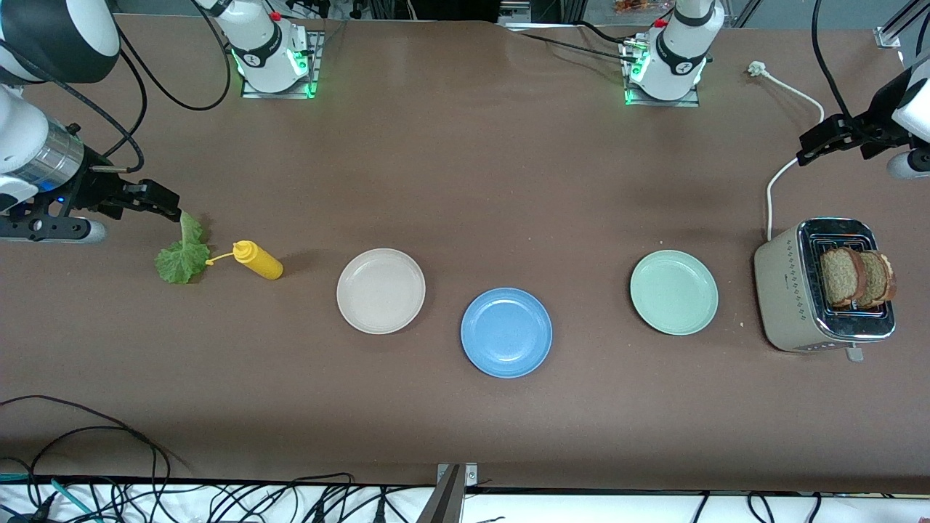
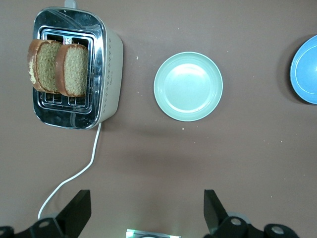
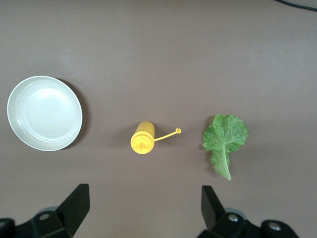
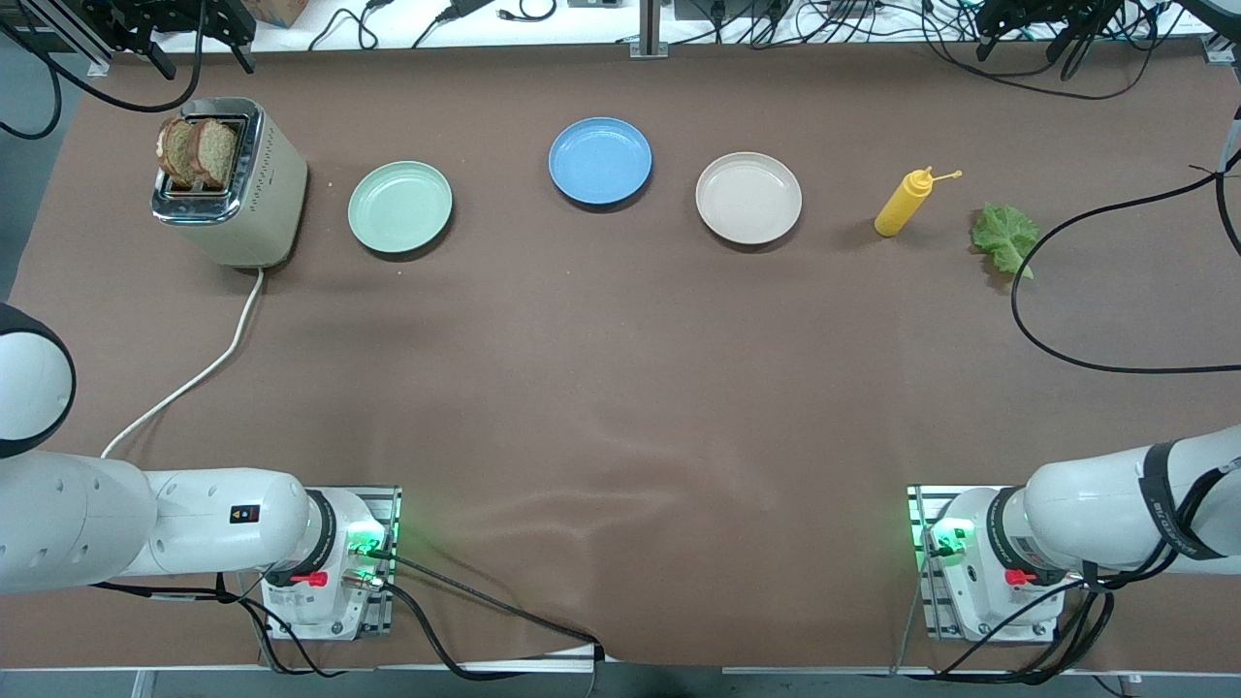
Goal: Make sandwich in blue plate with both arms
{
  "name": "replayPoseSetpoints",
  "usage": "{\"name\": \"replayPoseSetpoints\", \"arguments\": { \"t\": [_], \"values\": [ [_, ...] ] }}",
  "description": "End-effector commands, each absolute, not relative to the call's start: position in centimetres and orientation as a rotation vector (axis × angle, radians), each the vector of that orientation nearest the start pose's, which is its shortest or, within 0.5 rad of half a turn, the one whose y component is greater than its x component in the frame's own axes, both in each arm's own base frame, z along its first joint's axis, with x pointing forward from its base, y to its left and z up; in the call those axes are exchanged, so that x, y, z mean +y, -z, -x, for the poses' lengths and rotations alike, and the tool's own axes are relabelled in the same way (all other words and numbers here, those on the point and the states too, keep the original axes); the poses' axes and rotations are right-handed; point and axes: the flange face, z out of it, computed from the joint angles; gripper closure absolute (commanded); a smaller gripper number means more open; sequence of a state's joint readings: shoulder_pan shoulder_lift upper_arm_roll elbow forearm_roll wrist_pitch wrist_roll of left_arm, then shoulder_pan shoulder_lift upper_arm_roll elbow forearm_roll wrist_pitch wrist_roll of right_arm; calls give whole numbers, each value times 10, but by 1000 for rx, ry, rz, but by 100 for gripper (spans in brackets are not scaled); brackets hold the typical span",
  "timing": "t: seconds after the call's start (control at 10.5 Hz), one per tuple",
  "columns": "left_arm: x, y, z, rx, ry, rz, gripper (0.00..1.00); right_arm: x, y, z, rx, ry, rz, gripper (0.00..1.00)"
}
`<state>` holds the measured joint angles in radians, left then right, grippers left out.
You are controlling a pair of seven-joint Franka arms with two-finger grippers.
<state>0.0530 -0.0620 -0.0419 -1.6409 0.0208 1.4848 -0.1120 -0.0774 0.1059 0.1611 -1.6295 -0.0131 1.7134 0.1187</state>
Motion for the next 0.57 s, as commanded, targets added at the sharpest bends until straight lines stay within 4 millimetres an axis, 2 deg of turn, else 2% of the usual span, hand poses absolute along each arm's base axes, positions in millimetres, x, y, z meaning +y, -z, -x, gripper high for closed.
{"name": "replayPoseSetpoints", "arguments": {
  "t": [0.0,0.48],
  "values": [
    [10,-625,-526,-170,-150,3097,0,54,-555,-587,36,-27,3154,0],
    [10,-625,-526,-170,-150,3097,0,53,-557,-589,33,-10,3154,0]
  ]
}}
